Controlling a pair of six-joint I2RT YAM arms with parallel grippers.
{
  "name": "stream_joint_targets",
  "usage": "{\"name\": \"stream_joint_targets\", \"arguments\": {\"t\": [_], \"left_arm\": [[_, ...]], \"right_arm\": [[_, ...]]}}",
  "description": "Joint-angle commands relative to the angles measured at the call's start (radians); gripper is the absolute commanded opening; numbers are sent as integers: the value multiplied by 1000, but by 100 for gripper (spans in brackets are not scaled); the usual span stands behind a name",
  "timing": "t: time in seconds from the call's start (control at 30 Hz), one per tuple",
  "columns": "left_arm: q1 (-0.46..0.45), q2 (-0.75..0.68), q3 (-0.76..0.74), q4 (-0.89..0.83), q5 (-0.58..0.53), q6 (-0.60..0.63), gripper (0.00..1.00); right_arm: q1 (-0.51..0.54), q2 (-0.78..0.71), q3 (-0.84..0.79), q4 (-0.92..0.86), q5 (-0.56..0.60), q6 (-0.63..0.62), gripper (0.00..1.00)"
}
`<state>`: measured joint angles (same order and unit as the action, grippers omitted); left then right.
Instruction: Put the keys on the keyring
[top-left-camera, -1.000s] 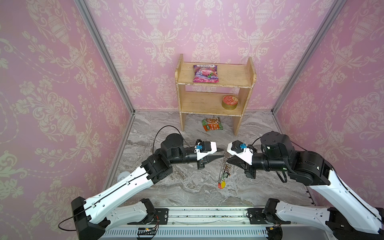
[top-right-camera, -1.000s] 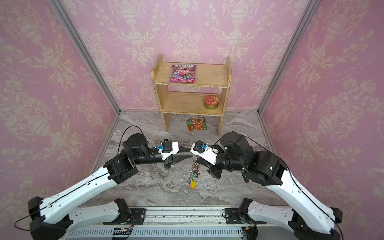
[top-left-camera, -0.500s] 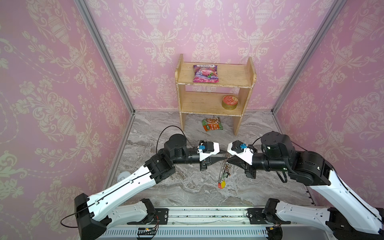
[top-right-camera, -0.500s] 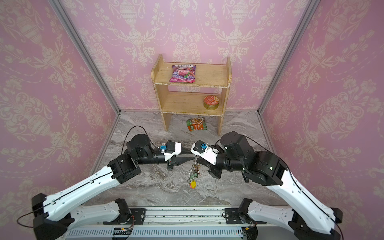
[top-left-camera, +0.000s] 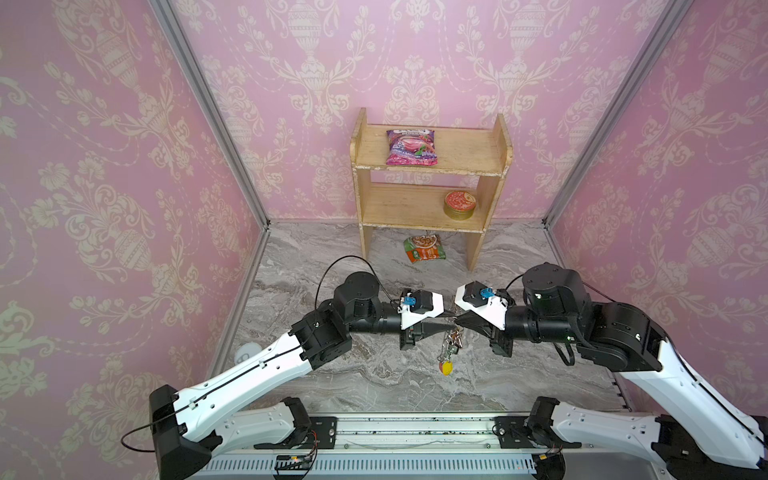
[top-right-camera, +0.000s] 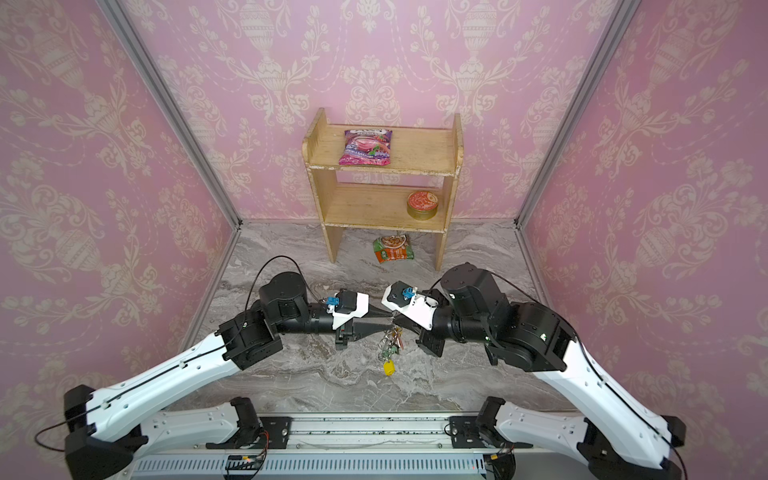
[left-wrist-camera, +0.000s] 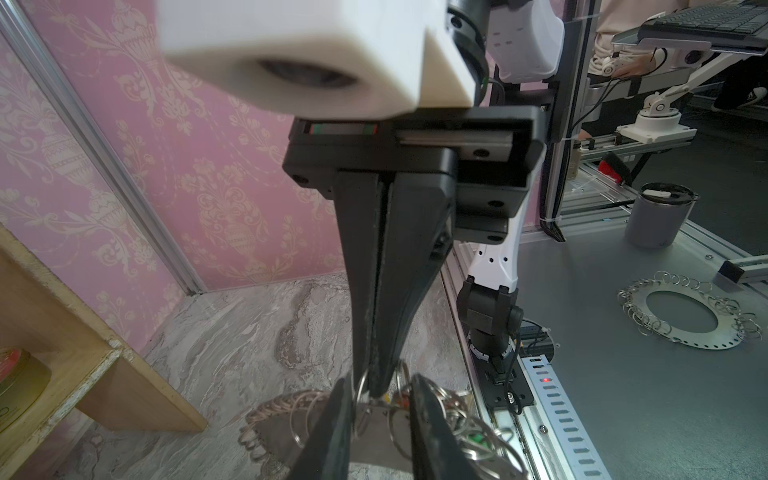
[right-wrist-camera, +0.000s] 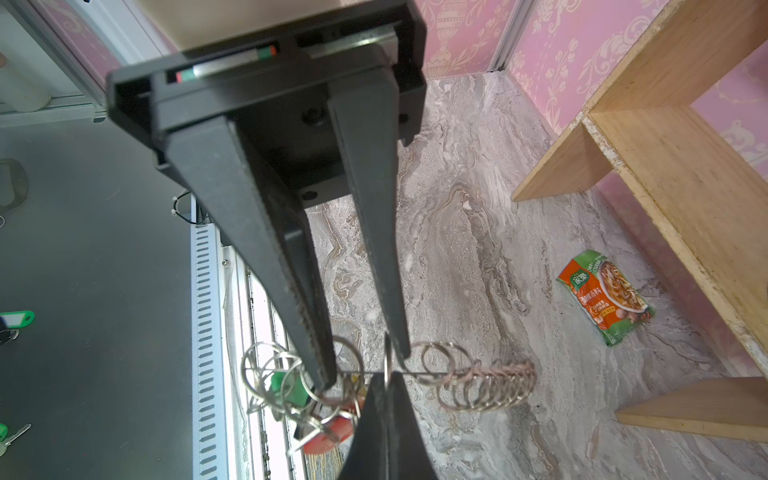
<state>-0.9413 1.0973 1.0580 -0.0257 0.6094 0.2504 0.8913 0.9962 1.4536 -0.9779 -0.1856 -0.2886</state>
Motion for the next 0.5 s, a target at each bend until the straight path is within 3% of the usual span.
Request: {"name": "stream_joint_targets", "arguments": {"t": [0.0,0.47], "left_arm": [[-8,-28,11,-37,-57,41,27],[-8,9,43,-36,-40,72,23]], "right_arm": [[-3,-13,10,43,-21,-7,0],[-1,-9,14,39,-37,-12,0]]}}
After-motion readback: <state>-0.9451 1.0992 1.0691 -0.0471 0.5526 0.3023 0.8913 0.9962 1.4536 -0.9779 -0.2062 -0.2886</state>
